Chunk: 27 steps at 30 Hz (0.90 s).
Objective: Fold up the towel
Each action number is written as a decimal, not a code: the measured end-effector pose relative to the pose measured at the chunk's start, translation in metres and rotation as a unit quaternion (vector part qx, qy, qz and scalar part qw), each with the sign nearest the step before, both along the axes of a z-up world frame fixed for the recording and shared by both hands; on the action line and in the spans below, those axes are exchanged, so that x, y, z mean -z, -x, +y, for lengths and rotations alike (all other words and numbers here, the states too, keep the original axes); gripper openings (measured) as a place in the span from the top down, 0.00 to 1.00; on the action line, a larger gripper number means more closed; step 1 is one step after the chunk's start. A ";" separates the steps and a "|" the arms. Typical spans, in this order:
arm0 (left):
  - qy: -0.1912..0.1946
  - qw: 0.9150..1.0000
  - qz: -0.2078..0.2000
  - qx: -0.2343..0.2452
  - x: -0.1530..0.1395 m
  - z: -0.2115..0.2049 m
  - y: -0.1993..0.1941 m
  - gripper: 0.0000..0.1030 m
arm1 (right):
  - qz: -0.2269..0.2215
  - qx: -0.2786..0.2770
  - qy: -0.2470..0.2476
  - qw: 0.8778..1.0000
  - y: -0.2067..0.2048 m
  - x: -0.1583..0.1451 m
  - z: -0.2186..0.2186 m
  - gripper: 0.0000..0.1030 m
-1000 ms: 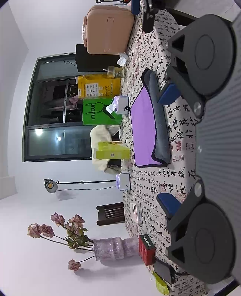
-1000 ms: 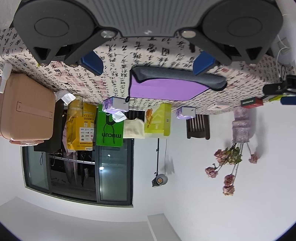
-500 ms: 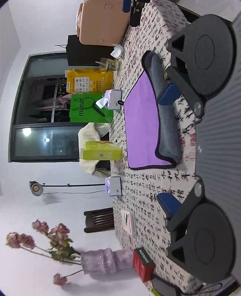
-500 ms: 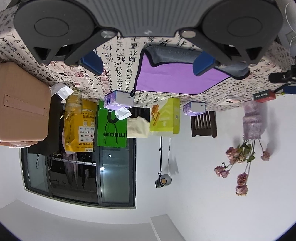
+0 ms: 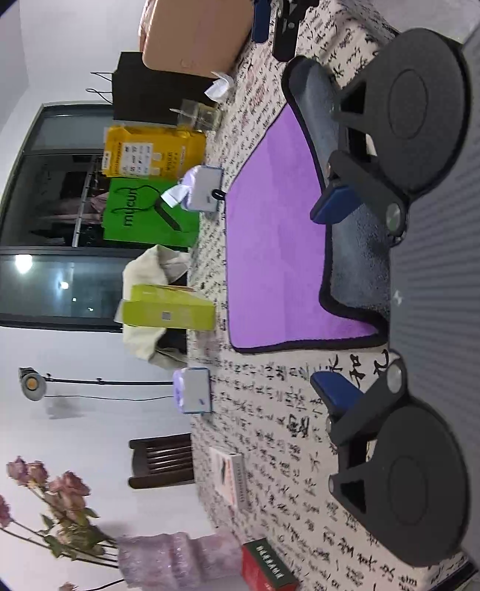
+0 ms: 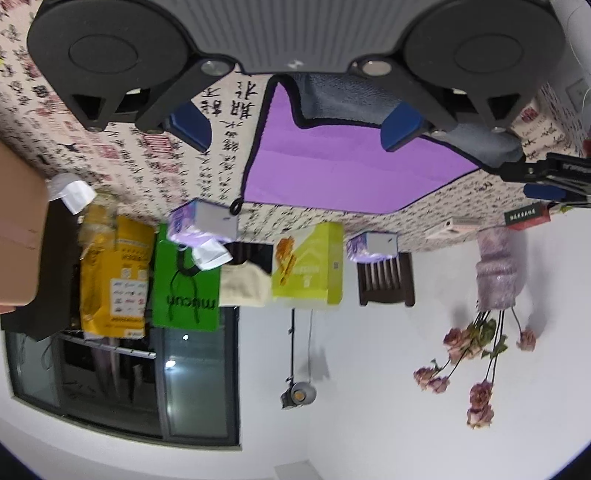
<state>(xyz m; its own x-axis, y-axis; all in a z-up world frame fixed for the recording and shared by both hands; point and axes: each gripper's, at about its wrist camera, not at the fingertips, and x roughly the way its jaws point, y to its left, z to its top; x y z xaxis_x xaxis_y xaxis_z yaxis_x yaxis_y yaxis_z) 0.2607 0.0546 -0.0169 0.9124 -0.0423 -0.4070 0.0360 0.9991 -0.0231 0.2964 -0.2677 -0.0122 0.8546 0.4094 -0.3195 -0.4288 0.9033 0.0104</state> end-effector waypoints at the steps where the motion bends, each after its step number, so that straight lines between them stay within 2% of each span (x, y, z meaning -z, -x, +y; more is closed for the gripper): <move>1: 0.001 1.000 0.003 0.002 0.002 0.000 -0.002 0.18 | 0.006 -0.005 0.001 1.000 -0.005 0.002 0.001 0.15; 4: 0.001 1.000 0.014 0.009 0.007 0.002 -0.009 0.28 | 0.020 -0.019 0.002 1.000 -0.019 0.009 0.005 0.26; 6: -0.001 1.000 0.025 0.005 0.010 0.002 -0.014 0.36 | 0.026 -0.023 0.004 0.999 -0.026 0.013 0.008 0.27; 8: -0.003 0.999 0.036 0.003 0.013 0.003 -0.017 0.47 | 0.039 -0.030 -0.002 0.999 -0.033 0.017 0.008 0.37; 10: 0.000 0.999 0.043 0.005 0.015 0.004 -0.017 0.56 | 0.056 -0.039 -0.007 0.998 -0.040 0.023 0.009 0.62; 11: 0.001 0.999 0.044 0.008 0.016 0.004 -0.016 0.61 | 0.063 -0.042 -0.004 0.997 -0.042 0.025 0.010 0.66; 13: 0.000 0.999 0.048 0.015 0.018 0.004 -0.015 0.65 | 0.072 -0.046 0.005 0.996 -0.043 0.029 0.013 0.81; 19: -0.032 0.998 0.045 0.022 0.020 -0.003 -0.014 0.65 | 0.090 -0.050 0.000 0.995 -0.044 0.037 0.013 0.85; 25: -0.069 0.997 0.030 0.023 0.023 -0.015 -0.009 0.69 | 0.076 -0.053 0.015 0.996 -0.040 0.040 0.014 0.85; 27: -0.071 0.997 0.030 0.019 0.023 -0.016 -0.009 0.69 | 0.080 -0.051 0.016 0.995 -0.041 0.038 0.015 0.85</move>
